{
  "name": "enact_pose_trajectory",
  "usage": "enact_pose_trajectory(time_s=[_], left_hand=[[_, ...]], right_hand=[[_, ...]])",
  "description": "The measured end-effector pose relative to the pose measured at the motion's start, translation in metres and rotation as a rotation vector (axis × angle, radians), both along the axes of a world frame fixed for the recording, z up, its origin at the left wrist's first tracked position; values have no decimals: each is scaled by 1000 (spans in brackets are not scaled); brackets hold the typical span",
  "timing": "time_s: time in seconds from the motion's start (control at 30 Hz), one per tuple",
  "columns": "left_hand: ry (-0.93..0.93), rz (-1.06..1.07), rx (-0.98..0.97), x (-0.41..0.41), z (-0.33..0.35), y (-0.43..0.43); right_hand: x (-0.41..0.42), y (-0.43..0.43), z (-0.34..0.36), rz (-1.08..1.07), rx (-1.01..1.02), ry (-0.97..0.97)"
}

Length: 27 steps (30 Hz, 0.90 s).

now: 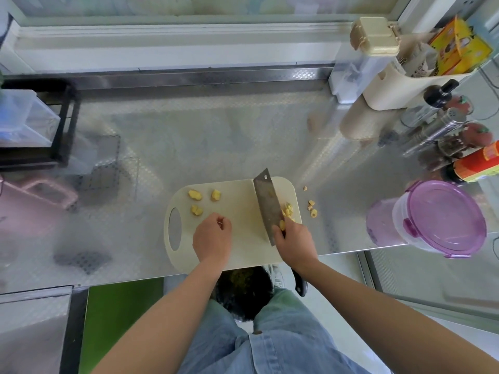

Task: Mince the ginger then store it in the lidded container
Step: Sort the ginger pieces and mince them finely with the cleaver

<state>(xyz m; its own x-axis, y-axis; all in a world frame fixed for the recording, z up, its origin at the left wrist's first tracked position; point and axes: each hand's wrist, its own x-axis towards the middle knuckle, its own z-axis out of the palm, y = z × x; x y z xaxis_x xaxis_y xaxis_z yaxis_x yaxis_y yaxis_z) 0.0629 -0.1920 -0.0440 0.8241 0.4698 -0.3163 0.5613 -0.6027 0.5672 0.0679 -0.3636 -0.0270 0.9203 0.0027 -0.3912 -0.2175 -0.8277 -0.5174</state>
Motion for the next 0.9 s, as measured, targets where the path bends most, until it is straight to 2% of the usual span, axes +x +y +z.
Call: enact_pose_trajectory(time_s=[0.13, 0.23, 0.37, 0.57, 0.7, 0.9], left_hand=[[-71, -3, 118, 18, 7, 10], [-95, -51, 224, 33, 10, 20], [-47, -134, 288, 50, 12, 29], [102, -307, 434, 71, 10, 28], [139, -312, 432, 74, 7, 27], [70, -292, 370, 73, 5, 30]], right_hand=[[6, 6, 3, 114, 80, -7], [11, 9, 1, 161, 37, 13], [24, 6, -1, 30, 26, 20], [33, 6, 0, 87, 34, 43], [33, 7, -1, 89, 45, 47], [32, 3, 0, 81, 59, 54]])
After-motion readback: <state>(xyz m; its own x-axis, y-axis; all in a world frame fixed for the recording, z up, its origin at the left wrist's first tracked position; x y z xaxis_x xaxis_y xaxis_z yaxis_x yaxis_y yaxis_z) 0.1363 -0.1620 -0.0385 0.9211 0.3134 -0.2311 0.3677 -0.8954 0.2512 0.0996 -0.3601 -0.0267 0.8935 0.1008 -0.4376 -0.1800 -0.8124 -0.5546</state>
